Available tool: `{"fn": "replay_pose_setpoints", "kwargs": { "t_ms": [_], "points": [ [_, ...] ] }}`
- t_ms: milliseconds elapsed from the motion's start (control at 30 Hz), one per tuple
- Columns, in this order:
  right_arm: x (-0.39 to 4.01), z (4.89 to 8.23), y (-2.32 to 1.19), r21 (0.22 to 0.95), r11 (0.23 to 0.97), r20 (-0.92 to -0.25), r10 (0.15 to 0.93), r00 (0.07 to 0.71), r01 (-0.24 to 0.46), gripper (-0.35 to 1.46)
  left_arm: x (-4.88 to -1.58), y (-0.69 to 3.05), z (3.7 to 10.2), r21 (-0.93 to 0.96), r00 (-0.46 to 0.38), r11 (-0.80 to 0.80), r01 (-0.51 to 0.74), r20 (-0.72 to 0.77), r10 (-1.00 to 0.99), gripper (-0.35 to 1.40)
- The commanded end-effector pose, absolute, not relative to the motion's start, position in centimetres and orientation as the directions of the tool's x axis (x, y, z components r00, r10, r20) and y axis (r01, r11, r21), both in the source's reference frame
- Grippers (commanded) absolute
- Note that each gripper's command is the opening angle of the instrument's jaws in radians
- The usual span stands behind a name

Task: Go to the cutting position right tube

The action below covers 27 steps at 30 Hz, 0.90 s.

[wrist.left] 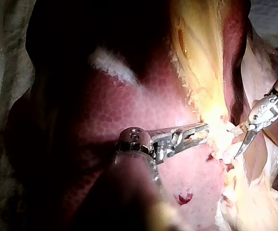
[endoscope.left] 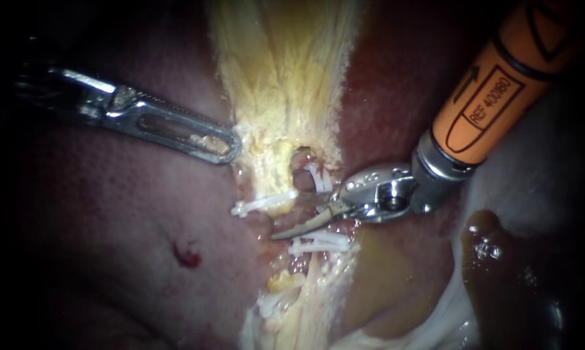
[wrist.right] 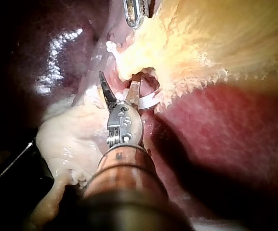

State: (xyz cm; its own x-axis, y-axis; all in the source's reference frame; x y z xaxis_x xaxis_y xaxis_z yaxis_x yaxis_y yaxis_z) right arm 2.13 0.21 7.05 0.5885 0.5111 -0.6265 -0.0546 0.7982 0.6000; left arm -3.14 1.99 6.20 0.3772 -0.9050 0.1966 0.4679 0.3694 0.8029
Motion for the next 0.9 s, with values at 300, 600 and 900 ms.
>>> {"fn": "replay_pose_setpoints", "kwargs": {
  "t_ms": [300,600,900],
  "points": [
    [1.84,6.86,0.25,0.611,0.792,-0.646,0.514,0.564,-0.023,1.43,-3.08,2.03,6.21,0.805,0.38,0.37,0.464,0.196,-0.904,-0.35],
    [1.62,6.82,0.26,0.617,0.787,-0.651,0.51,0.562,0.001,1.43,-3.03,2.07,6.21,0.807,0.382,0.369,0.461,0.195,-0.904,-0.35],
    [1.57,6.95,0.21,0.612,0.79,-0.659,0.49,0.57,0.029,1.43,-3.01,2.08,6.21,0.806,0.381,0.369,0.462,0.196,-0.904,-0.35]
  ]
}}
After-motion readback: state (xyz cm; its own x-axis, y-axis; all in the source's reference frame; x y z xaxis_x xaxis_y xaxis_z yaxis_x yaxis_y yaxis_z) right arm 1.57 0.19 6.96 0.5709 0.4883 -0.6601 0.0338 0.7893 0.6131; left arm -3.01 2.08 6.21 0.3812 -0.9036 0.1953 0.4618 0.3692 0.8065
